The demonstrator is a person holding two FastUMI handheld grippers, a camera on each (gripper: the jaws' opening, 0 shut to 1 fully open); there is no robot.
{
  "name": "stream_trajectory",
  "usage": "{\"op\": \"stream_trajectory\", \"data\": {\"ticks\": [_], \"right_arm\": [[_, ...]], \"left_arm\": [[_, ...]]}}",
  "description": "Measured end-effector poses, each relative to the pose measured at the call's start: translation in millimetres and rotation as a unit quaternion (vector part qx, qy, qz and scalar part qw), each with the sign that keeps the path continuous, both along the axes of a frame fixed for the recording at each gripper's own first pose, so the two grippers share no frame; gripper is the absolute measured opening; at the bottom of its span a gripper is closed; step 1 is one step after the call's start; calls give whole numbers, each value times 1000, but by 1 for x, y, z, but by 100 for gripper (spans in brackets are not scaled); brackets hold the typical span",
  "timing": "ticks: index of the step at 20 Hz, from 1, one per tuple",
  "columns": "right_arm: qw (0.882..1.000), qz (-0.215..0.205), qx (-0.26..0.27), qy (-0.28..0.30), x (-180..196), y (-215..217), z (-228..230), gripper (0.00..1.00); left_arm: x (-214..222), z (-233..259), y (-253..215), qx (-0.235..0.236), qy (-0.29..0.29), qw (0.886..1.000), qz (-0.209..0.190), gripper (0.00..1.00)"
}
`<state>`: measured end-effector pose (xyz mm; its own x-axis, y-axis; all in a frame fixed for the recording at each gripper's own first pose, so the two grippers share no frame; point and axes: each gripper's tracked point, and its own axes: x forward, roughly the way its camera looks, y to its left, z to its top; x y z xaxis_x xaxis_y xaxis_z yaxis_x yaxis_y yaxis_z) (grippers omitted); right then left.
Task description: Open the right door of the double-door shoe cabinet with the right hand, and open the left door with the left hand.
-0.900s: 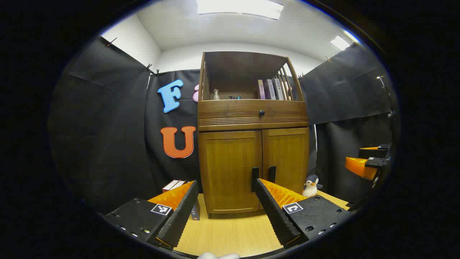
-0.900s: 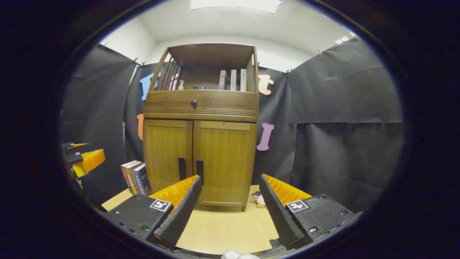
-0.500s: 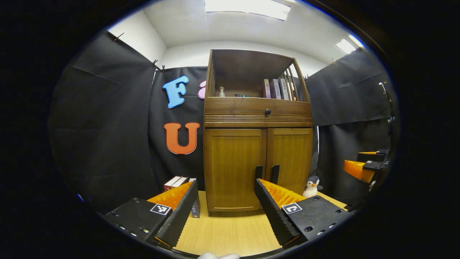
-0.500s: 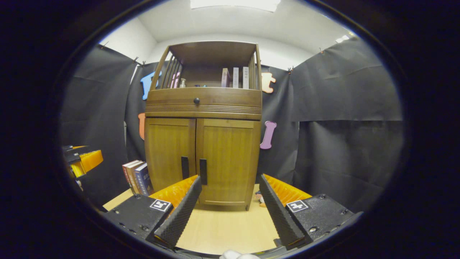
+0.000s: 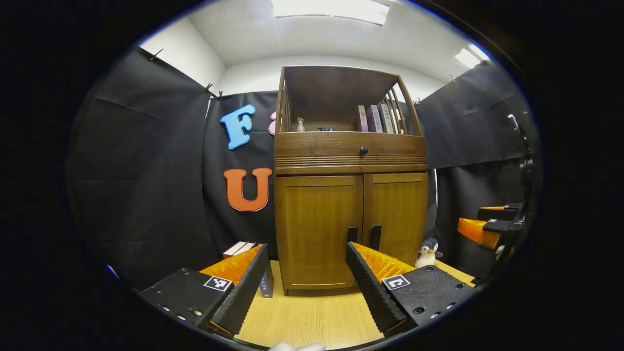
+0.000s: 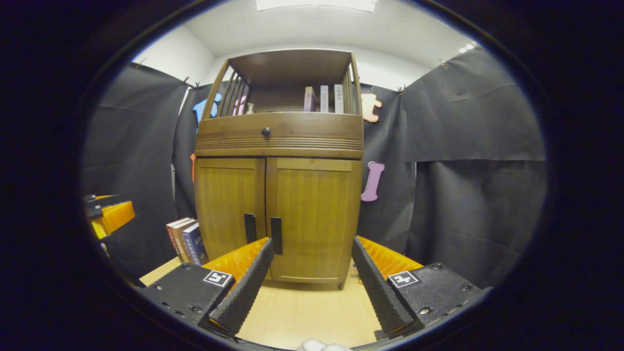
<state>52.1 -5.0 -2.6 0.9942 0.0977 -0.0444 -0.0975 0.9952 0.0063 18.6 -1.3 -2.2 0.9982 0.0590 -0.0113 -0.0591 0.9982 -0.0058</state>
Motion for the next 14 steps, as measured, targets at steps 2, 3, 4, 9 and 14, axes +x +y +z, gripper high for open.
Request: {"op": "stream_trajectory", "data": {"ticks": [2, 3, 4, 9, 14], "right_arm": [[1000, 6, -2, 6, 25, 1, -5, 100], [1000, 9, -3, 9, 35, 2, -9, 100], [1000, 14, -4, 13, 45, 6, -17, 100], [998, 48, -13, 36, 109, 30, -52, 100], [995, 85, 8, 60, 188, 73, -75, 100]], "left_arm": [[3, -1, 0, 1, 2, 1000, 8, 96], [5, -1, 0, 3, 5, 1000, 13, 96], [4, -2, -1, 4, 7, 1000, 15, 96], [6, -3, -1, 15, 20, 999, 42, 96], [7, -9, 2, 31, 39, 995, 83, 96]]}}
